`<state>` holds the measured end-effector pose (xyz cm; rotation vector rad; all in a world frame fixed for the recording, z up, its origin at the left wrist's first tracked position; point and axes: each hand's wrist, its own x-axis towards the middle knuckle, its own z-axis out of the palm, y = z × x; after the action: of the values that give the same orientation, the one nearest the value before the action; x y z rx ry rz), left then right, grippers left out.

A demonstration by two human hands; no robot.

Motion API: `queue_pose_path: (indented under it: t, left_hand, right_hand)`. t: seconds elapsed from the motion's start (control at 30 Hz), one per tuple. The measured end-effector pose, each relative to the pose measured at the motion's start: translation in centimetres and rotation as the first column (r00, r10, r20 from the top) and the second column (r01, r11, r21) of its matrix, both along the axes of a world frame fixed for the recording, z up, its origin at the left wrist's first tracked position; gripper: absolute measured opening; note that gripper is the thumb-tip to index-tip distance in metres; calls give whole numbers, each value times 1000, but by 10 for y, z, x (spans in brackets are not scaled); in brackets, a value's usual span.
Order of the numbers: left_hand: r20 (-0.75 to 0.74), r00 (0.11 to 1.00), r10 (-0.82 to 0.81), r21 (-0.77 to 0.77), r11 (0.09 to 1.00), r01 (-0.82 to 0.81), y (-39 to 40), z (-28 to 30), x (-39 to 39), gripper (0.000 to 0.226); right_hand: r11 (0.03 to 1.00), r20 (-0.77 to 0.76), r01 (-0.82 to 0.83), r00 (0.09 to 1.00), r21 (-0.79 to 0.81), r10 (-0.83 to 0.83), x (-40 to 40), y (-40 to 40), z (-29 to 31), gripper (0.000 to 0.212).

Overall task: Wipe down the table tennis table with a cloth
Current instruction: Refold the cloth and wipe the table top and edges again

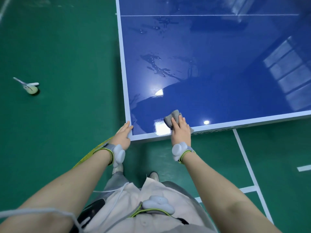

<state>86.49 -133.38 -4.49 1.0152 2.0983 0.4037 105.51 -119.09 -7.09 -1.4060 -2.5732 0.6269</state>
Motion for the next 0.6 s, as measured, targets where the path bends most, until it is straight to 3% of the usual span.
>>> queue_pose_path:
  t: [0.23,0.4,0.47,0.6]
  left_hand:
    - [148,979,-142,-2,990,144,-8,-2,-30,67]
    - [172,953,-249,-5,967,254,-6,-1,-55,67]
    - [169,949,-267,-4,963,271,-4,-1,-59,67]
    - [168,926,-337,-4,940,342,-3,-2,-73,68]
  right_hand:
    - [952,-58,-292,956,-95,288,-62,-70,3,41]
    - [894,44,-445,894,-39,447,-60,-67,4,46]
    - [930,46,-367,929,-25,368,-53,-54,8,48]
    - [998,25,33,999,-57,-32,-71,-60,10,46]
